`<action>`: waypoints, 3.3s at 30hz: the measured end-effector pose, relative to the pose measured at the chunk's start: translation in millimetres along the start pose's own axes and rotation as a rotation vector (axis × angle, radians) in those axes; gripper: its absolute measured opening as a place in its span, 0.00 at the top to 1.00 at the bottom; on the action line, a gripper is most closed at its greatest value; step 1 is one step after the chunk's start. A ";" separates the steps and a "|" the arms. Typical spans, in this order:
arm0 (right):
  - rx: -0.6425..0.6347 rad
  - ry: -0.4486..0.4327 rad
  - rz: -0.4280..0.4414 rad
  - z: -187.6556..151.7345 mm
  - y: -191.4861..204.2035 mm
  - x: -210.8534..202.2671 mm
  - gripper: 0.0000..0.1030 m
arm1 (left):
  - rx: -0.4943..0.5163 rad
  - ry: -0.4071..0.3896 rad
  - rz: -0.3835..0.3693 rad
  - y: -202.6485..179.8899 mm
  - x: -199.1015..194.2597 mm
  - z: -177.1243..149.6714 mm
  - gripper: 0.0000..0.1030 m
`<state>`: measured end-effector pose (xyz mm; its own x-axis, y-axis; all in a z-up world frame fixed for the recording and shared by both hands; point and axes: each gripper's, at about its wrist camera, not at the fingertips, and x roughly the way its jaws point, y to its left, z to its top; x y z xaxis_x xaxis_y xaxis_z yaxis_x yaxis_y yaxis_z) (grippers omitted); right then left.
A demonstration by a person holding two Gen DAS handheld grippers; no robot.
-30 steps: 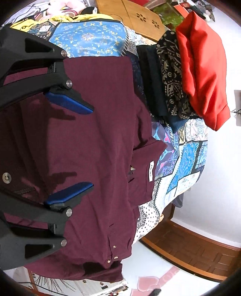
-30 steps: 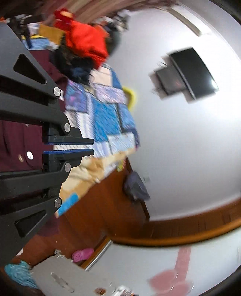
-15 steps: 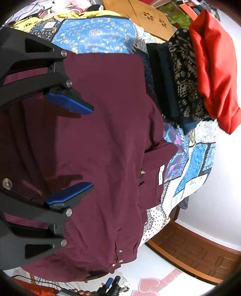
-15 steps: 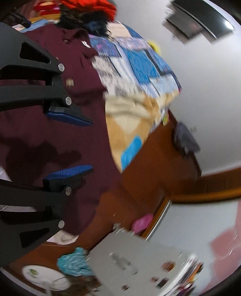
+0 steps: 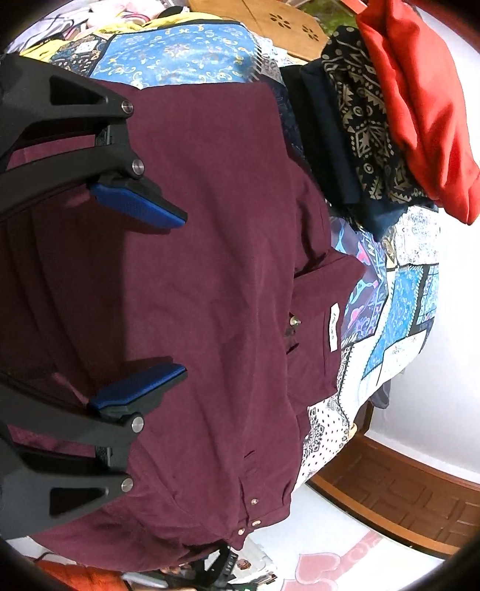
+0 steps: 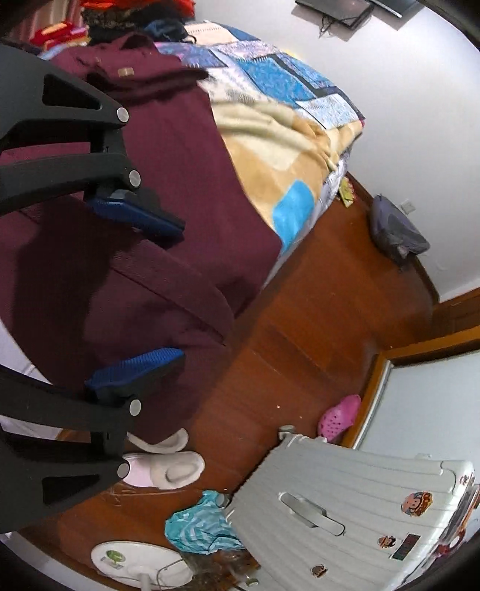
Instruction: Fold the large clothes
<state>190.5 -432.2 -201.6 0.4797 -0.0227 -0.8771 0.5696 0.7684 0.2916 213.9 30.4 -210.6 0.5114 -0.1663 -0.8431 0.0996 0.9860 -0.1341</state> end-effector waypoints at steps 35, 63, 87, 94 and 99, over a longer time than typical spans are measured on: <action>-0.544 0.040 0.515 -103.5 231.5 -72.8 0.87 | -0.054 -0.082 0.005 27.0 -48.5 -12.2 0.28; -0.175 -0.102 0.248 -31.8 46.3 -89.7 0.36 | 0.429 0.023 -0.253 -211.4 9.5 99.7 0.21; -0.122 -0.096 0.441 -7.2 72.3 -65.9 0.93 | 0.443 -0.064 -0.122 -177.1 -10.5 96.1 0.21; -0.335 -0.257 0.582 9.5 158.8 -150.3 0.93 | 0.251 -0.207 -0.047 -84.2 -67.4 103.4 0.20; -0.496 -0.276 0.703 -6.8 229.4 -185.8 0.93 | 0.142 -0.262 -0.013 -24.5 -96.8 92.4 0.18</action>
<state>227.5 -247.3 25.7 0.7883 0.4526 -0.4168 -0.2379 0.8489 0.4719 240.9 21.0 -77.6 0.7107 -0.1956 -0.6758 0.2165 0.9748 -0.0545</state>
